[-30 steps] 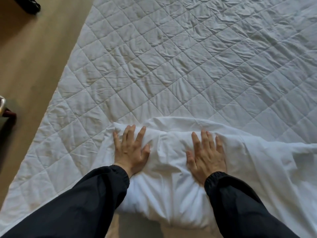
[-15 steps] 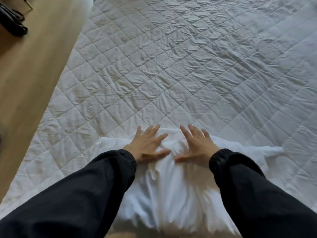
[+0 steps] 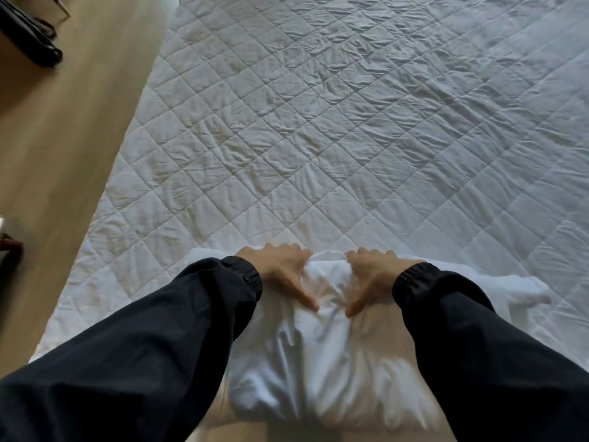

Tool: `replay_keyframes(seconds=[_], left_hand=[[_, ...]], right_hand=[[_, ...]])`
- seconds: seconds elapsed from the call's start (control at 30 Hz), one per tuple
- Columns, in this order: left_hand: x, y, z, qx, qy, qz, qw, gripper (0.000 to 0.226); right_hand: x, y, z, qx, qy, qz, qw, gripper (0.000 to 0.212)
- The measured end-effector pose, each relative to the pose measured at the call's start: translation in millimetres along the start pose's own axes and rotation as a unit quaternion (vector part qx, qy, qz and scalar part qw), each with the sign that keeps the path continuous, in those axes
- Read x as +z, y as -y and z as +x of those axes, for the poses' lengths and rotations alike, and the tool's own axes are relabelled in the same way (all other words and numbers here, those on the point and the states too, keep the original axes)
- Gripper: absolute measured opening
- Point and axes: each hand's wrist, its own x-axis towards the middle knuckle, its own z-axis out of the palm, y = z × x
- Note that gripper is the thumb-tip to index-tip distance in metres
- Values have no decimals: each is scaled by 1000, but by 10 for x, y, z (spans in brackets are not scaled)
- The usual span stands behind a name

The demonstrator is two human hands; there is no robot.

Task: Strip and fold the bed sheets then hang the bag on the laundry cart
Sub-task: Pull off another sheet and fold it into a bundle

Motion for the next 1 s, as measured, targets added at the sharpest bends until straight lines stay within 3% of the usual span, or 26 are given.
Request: replay_keyframes(seconds=[0.13, 0.3, 0.47, 0.53, 0.63, 0.77, 1.0], left_hand=[[4, -53, -114, 17, 26, 6, 999, 91], [68, -208, -284, 31, 10, -37, 999, 88], [261, -366, -491, 15, -39, 34, 999, 131], [353, -474, -619, -8, -69, 81, 994, 136], [469, -612, -859, -25, -116, 123, 985, 134], [639, -780, -1189, -50, -124, 147, 980, 123], [874, -1124, -1792, -34, -99, 171, 980, 109]], right_hand=[[-67, 72, -158, -8, 10, -24, 1000, 83], [60, 104, -262, -10, 1, 37, 999, 70], [262, 227, -543, -9, -103, -12, 995, 63], [374, 288, -676, -1, -133, -32, 991, 69], [480, 398, -911, 15, -156, -56, 986, 81], [624, 539, -1272, 24, -160, -64, 985, 79], [787, 600, -1834, -50, -94, -93, 990, 89]])
